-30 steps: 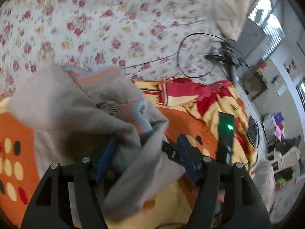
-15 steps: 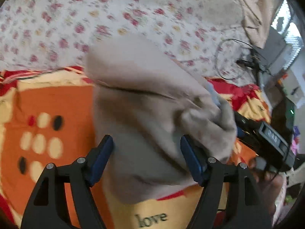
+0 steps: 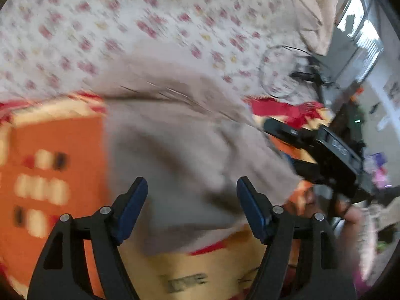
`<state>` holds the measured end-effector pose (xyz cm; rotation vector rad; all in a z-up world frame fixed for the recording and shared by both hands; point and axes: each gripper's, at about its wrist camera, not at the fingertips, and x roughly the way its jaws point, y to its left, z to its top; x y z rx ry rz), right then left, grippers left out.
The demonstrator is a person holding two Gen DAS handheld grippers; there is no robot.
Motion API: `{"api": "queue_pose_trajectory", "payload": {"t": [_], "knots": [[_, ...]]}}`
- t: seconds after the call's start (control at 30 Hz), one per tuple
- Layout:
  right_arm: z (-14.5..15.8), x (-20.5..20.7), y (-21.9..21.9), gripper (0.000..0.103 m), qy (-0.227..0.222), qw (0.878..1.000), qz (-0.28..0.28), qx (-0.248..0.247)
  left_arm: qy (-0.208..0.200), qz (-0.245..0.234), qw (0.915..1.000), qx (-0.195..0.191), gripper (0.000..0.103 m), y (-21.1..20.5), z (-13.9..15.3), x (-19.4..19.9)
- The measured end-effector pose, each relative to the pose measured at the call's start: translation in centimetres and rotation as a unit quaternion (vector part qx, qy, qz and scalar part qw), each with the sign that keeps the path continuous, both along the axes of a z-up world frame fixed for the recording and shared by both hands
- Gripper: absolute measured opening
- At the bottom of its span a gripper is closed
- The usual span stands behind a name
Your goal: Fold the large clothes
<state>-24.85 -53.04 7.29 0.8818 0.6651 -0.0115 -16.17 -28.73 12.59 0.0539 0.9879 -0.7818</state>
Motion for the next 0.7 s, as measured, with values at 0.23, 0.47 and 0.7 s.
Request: {"api": "queue_pose_trajectory", "payload": {"t": [0.23,0.47,0.7], "knots": [[2.3,2.6,2.2,0.089,-0.004,0.996,0.049,-0.069,-0.035,0.072,0.9930,0.086,0.073,0.5,-1.3,4.3],[2.2,7.9,2.1,0.094,0.038,0.986,0.105,-0.120,-0.037,0.082,0.9861,0.140,0.073,-0.9,-4.2,6.0],[0.3,11.5,2.9,0.032,0.075,0.975,0.145,-0.153,-0.037,0.084,0.9854,0.143,0.073,-2.2,-4.0,6.4]]}}
